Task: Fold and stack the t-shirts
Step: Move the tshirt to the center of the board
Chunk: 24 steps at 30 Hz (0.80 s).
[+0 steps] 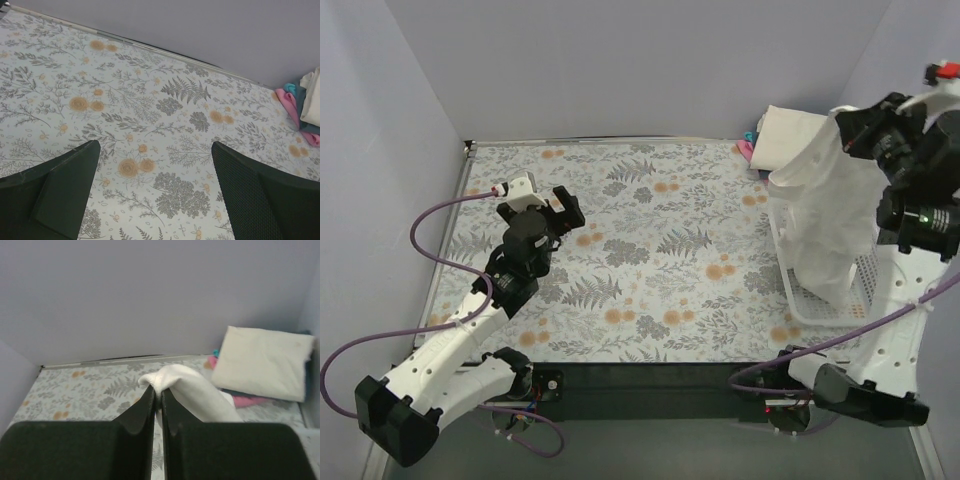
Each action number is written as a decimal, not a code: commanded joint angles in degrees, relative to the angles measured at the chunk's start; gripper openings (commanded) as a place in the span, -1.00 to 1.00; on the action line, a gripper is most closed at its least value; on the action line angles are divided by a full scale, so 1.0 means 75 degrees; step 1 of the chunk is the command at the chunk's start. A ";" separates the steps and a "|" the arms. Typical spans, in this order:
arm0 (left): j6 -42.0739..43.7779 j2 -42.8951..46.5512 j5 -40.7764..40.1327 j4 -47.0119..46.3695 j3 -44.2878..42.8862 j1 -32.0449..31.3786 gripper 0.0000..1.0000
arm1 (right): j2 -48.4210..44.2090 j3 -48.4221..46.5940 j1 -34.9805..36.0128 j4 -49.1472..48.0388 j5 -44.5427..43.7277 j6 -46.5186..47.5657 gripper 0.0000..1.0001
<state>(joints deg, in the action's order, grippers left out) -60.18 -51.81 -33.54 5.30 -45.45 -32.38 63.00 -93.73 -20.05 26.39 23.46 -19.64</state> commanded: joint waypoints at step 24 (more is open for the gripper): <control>0.0466 0.0369 -0.1329 -0.0226 0.0142 0.0005 0.72 | 0.5206 -0.4988 0.9341 -0.1679 -0.4102 0.3122 -0.97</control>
<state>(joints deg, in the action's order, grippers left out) -57.41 -50.54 -41.21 4.23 -45.32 -32.38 108.27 -131.33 48.53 24.16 -10.50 2.13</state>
